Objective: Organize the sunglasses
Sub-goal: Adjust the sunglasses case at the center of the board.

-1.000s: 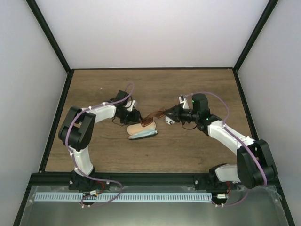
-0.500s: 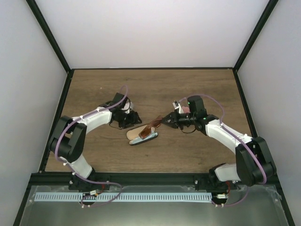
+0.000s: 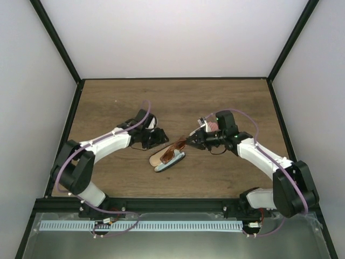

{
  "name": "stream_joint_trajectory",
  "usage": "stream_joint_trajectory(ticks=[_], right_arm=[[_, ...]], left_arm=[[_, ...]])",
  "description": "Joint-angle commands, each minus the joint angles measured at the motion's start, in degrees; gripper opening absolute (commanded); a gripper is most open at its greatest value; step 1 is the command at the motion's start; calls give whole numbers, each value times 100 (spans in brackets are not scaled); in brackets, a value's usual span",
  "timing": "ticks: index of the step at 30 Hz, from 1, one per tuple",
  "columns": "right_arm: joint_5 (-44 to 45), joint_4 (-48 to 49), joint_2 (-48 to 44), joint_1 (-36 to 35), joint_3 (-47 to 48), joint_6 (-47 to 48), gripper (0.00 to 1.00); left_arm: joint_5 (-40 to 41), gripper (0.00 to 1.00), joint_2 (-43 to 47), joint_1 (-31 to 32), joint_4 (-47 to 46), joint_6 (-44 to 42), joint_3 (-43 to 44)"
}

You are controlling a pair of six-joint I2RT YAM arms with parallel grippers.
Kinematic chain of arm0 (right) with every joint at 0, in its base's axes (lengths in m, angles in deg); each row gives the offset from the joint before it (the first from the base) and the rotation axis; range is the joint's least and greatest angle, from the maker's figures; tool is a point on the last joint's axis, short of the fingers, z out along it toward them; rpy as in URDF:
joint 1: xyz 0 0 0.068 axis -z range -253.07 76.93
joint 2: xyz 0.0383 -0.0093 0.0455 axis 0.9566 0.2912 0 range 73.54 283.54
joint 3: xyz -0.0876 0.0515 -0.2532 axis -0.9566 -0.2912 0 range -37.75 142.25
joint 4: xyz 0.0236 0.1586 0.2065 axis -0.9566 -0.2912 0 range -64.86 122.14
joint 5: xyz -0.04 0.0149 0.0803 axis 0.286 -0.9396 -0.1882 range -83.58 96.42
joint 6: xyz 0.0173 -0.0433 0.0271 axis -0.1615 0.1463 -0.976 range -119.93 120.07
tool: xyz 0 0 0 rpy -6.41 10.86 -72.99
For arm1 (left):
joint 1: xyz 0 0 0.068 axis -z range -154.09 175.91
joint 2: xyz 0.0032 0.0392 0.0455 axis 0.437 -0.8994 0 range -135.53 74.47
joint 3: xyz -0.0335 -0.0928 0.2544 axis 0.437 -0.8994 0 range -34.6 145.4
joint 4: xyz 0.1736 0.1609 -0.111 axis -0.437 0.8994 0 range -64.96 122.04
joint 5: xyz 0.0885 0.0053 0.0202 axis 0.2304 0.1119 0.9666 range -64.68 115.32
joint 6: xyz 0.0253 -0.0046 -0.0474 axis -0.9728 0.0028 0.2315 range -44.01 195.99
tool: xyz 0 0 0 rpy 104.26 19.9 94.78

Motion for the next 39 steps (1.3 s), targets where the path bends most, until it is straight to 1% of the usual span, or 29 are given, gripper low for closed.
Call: stream_joint_trajectory(ticks=[1, 4, 5, 8, 9, 10, 11, 13, 15, 19, 20, 22, 23, 25, 26, 27, 29, 31, 36, 39], right_arm=[[-140, -101, -243, 13, 115, 110, 1], [-252, -102, -294, 149, 120, 158, 1], [-294, -111, -312, 205, 127, 203, 1], [-369, -331, -330, 406, 214, 427, 1], [-402, -406, -351, 474, 239, 519, 1], [-435, -451, -378, 550, 253, 564, 1], [-470, -473, -396, 615, 255, 607, 1], [-521, -517, -447, 709, 256, 679, 1], [-561, -508, -464, 756, 228, 709, 1], [-611, -478, -446, 768, 211, 730, 1], [-616, -484, -435, 776, 219, 744, 1], [-626, -487, -438, 769, 212, 764, 1], [-630, -489, -433, 776, 200, 775, 1], [-635, -451, -430, 778, 175, 769, 1], [-644, -434, -422, 784, 157, 768, 1], [-659, -404, -408, 788, 145, 754, 1], [-689, -353, -369, 793, 129, 734, 1], [-699, -323, -339, 796, 132, 724, 1], [-714, -323, -242, 802, 200, 761, 1], [-742, -365, -189, 810, 244, 800, 1]], left_arm=[[238, 57, 451, -50, -104, -33, 302], [264, 58, 599, -55, -11, -36, 232], [324, 64, 667, -56, 21, -92, 173], [410, 88, 1006, -88, -3, -797, -103], [513, 92, 1127, -95, 46, -1052, -180], [704, 93, 1234, -104, 154, -1259, -236], [931, 91, 1301, -107, 276, -1407, -260], [1249, 81, 1292, -126, 515, -1660, -249], [1436, 73, 1155, -126, 683, -1829, -223], [1535, 59, 1028, -127, 704, -2008, -224], [1553, 57, 1063, -126, 685, -2041, -261], [1535, 57, 1132, -126, 629, -2115, -310], [1436, 60, 1169, -126, 581, -2175, -349], [933, 76, 1183, -126, 438, -2392, -447], [749, 80, 1143, -126, 430, -2489, -461], [612, 82, 1084, -126, 444, -2577, -472], [437, 82, 950, -118, 487, -2774, -489], [271, 81, 804, -119, 525, -3038, -493], [-285, 69, 391, -118, 573, -3426, -456], [-307, 66, 215, -118, 548, -3426, -468]])
